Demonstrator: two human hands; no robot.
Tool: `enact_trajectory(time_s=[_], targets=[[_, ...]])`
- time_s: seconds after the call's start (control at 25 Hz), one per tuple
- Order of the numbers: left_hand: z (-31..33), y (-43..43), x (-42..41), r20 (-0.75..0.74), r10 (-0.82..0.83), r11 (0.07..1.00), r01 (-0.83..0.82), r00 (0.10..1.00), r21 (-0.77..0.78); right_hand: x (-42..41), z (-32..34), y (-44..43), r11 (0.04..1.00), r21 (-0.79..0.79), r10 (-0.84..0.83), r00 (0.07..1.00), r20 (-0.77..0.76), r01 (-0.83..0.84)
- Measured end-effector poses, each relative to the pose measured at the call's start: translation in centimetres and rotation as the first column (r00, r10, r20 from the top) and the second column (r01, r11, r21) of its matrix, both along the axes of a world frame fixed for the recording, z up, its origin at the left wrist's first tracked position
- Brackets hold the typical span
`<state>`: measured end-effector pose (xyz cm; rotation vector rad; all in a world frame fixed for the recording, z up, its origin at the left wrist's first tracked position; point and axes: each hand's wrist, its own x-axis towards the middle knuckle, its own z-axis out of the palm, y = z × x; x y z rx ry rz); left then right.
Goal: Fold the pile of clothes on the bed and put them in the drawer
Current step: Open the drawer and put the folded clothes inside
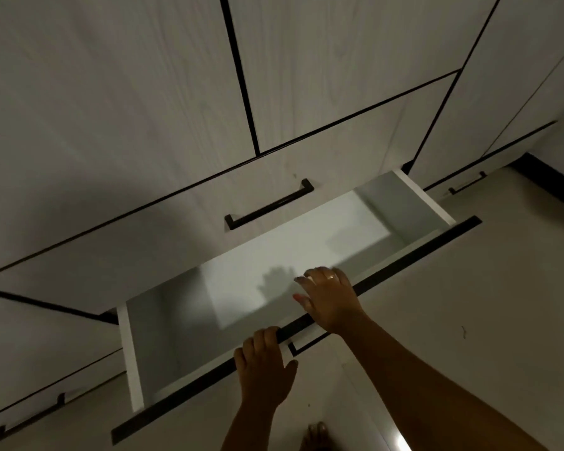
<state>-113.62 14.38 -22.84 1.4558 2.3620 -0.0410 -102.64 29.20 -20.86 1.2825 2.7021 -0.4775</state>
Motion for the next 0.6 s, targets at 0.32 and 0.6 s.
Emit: enact_trajectory(time_s=[0.32, 0.6], targets=[[0.0, -6.1, 5.6, 0.104, -0.001, 0.996, 0.011, 0.995, -0.092, 5.6, -0.9, -6.3, 0.985, -0.172, 0.066, 0.935, 0.349, -0.005], [0.7, -12.3, 11.6, 0.151, 0.011, 0.988, 0.013, 0.988, -0.156, 11.5, -0.9, -12.6, 0.98, -0.2, 0.062, 0.924, 0.378, 0.016]])
